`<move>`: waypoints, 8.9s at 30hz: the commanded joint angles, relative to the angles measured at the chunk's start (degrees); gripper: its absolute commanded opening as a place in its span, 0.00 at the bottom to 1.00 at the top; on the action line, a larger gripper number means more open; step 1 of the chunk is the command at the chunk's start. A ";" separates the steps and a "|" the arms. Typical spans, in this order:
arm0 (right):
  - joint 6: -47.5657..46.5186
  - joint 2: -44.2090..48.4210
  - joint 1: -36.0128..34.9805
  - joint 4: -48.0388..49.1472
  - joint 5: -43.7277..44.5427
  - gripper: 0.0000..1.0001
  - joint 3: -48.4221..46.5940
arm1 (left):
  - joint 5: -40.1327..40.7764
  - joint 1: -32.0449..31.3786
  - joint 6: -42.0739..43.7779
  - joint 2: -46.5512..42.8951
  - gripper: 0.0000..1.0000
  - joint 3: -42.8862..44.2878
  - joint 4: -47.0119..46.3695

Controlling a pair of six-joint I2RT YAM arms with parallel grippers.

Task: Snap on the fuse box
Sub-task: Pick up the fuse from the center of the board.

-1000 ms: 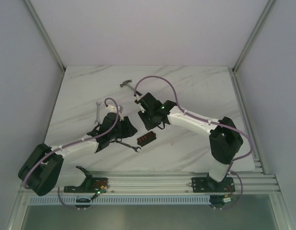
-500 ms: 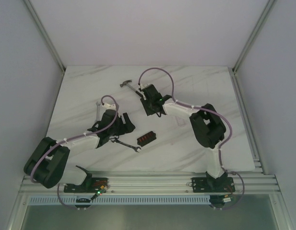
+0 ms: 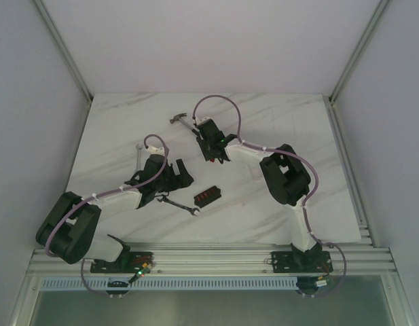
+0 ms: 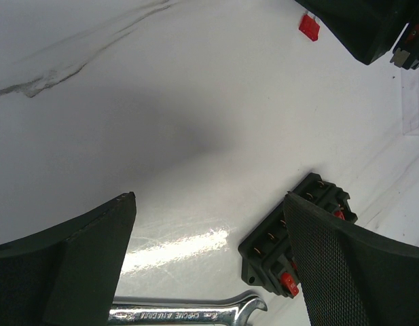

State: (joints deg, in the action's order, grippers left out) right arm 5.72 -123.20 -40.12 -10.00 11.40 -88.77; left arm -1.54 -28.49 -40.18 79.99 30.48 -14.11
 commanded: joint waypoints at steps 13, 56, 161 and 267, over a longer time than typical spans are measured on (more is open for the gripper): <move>-0.97 2.78 -0.42 -2.31 2.57 0.37 6.72 | -1.36 0.30 0.41 -0.30 1.00 1.62 -1.47; -26.10 4.63 6.45 1.50 -27.54 0.37 11.95 | -1.62 0.28 0.39 -1.50 1.00 0.92 -1.54; -15.24 22.28 2.79 21.02 -38.94 0.23 26.98 | -10.85 3.73 -17.03 7.47 0.56 2.16 -26.77; 49.39 38.30 3.00 77.20 -36.86 0.34 47.34 | -1.39 -2.29 -33.97 -9.54 0.00 -6.01 -56.66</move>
State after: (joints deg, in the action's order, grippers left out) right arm 51.27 -83.40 -37.21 60.84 -23.75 -39.68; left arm -3.57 -30.02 -72.07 70.17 24.56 -64.29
